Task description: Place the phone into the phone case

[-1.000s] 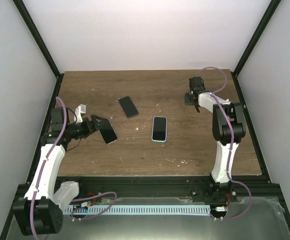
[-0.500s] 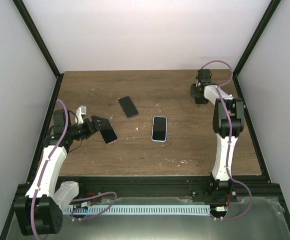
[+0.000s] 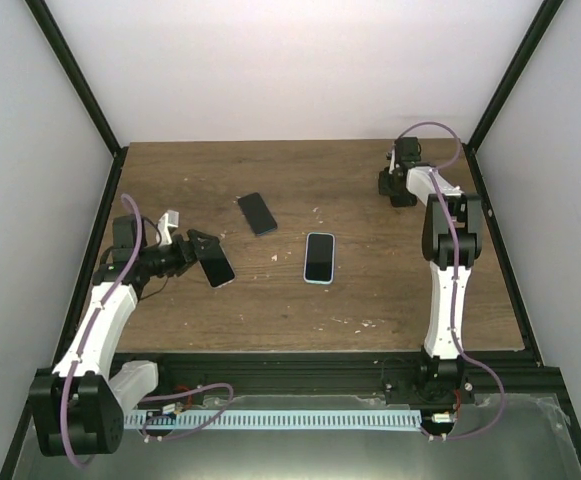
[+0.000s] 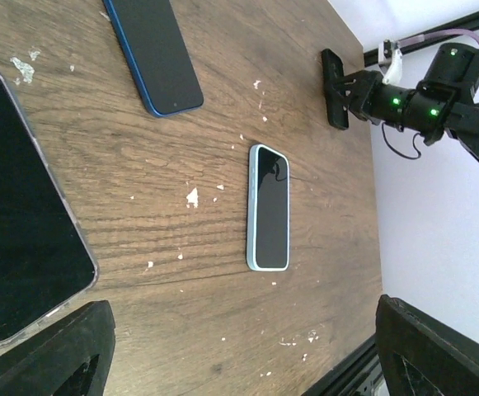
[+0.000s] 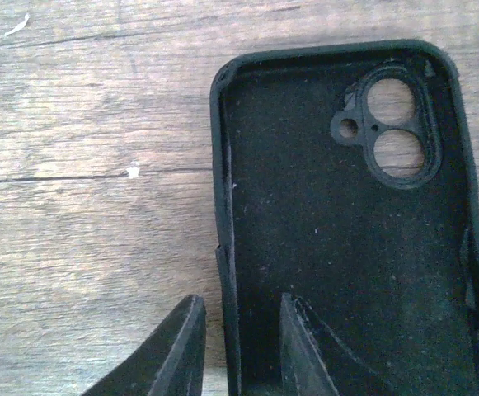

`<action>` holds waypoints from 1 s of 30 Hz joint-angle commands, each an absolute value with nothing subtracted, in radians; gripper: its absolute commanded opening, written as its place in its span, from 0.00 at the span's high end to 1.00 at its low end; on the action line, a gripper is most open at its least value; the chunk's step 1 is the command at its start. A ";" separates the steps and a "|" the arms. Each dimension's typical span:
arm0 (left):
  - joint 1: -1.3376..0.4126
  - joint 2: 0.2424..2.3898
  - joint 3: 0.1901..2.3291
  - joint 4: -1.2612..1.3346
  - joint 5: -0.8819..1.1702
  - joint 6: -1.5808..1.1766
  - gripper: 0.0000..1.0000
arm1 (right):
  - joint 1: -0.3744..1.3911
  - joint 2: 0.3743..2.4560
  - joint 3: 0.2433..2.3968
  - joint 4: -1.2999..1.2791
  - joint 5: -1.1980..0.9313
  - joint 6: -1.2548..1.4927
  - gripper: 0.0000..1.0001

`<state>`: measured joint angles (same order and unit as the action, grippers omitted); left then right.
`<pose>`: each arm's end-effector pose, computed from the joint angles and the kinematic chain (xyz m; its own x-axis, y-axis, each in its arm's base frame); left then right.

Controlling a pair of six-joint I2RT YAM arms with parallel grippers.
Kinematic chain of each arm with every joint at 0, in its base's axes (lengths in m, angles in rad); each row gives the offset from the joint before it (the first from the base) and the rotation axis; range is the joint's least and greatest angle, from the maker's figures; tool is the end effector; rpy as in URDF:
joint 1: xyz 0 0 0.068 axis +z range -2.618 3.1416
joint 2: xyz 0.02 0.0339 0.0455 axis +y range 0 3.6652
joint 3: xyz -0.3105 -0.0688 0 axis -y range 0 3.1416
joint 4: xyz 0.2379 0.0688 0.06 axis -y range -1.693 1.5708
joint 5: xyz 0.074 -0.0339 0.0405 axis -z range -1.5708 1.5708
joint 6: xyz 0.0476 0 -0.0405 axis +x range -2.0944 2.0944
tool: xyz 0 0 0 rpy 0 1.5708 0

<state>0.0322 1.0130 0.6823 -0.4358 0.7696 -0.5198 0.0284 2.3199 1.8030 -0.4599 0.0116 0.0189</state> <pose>0.1790 -0.0274 0.2814 -0.8391 -0.3839 -0.3855 0.0704 0.6259 -0.7767 0.5358 0.0147 0.1747 -0.8286 -0.0046 -0.5598 -0.0062 1.0000 0.0010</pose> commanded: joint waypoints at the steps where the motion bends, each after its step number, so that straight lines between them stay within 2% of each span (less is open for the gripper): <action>1: 0.025 1.016 0.704 -0.417 0.805 -0.504 0.13 | 0.021 2.347 1.846 -0.520 0.034 0.033 0.76; 7: 0.022 1.008 0.738 -0.508 0.770 -0.439 0.13 | 0.023 2.314 1.821 -0.561 -0.006 0.084 0.99; 12: 0.017 0.975 0.731 -0.541 0.739 -0.440 0.13 | 0.038 2.189 1.696 -0.542 -0.053 0.130 0.99; 20: 0.002 0.972 0.774 -0.661 0.656 -0.416 0.02 | 0.078 1.923 1.506 -0.538 -0.111 0.211 0.99; 30: 0.002 0.994 0.777 -0.682 0.608 -0.445 0.00 | 0.262 1.648 1.280 -0.499 -0.216 0.339 0.99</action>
<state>0.0059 0.9894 0.7517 -0.6559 0.6479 -0.4446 0.1837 1.7218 1.3357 -0.5190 -0.1555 0.2626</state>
